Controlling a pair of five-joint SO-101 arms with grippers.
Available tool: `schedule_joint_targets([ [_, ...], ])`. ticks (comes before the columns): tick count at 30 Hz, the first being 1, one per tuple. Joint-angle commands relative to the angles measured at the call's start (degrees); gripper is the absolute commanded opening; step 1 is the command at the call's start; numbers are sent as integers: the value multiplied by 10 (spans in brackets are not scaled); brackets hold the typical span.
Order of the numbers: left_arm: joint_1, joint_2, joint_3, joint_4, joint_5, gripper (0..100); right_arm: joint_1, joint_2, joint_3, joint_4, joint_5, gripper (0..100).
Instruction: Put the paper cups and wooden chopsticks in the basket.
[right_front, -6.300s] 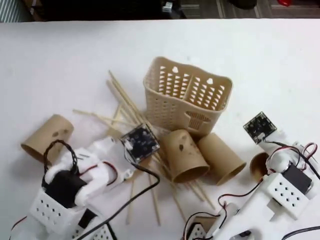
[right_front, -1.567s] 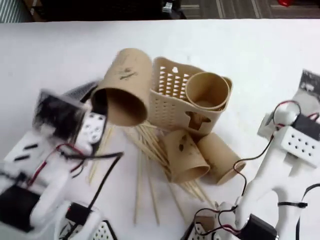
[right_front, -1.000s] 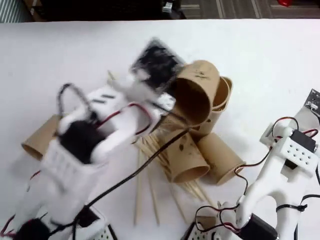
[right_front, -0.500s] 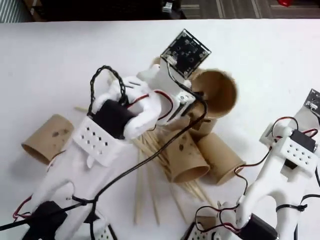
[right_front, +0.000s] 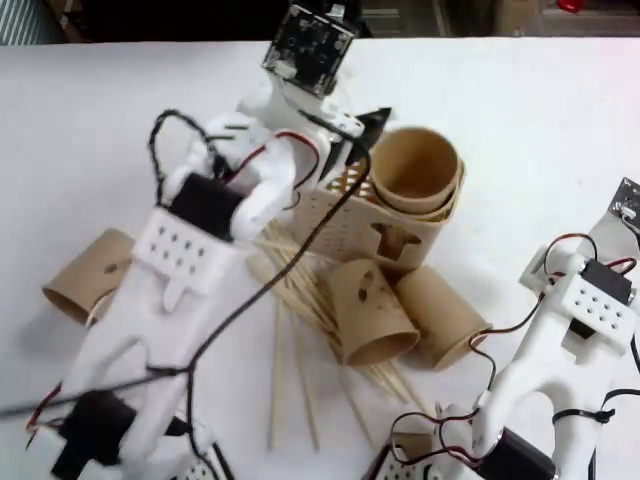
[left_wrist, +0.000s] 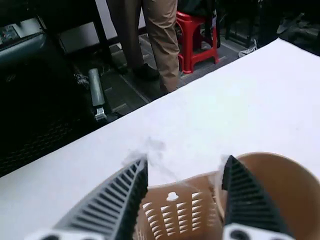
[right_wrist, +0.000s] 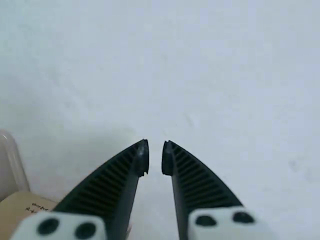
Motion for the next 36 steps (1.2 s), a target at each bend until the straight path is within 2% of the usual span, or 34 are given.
schedule_joint_targets([
  [1, -22, 26, -23, -25, 5, 248, -7, -18, -4, -7, 1, 57],
  [3, -22, 24, -28, -15, 5, 248, -13, -18, 0, -7, 1, 56],
  [10, -19, -50, -91, 108, 5, 248, -18, -18, 3, -8, 1, 59],
  [16, -22, -124, -90, 222, 0, 248, -18, -31, -4, -3, 21, 59],
  [20, -26, -171, -90, 287, 0, 248, -19, -96, -15, 47, 87, 59],
  [24, -65, -208, -90, 333, 0, 248, -19, -204, -14, 85, 162, 60],
  [30, -146, -246, -85, 390, -1, 248, -58, -341, -14, 157, 341, 60],
  [36, -197, -296, -14, 391, -1, 248, -87, -376, -14, 222, 533, 63],
])
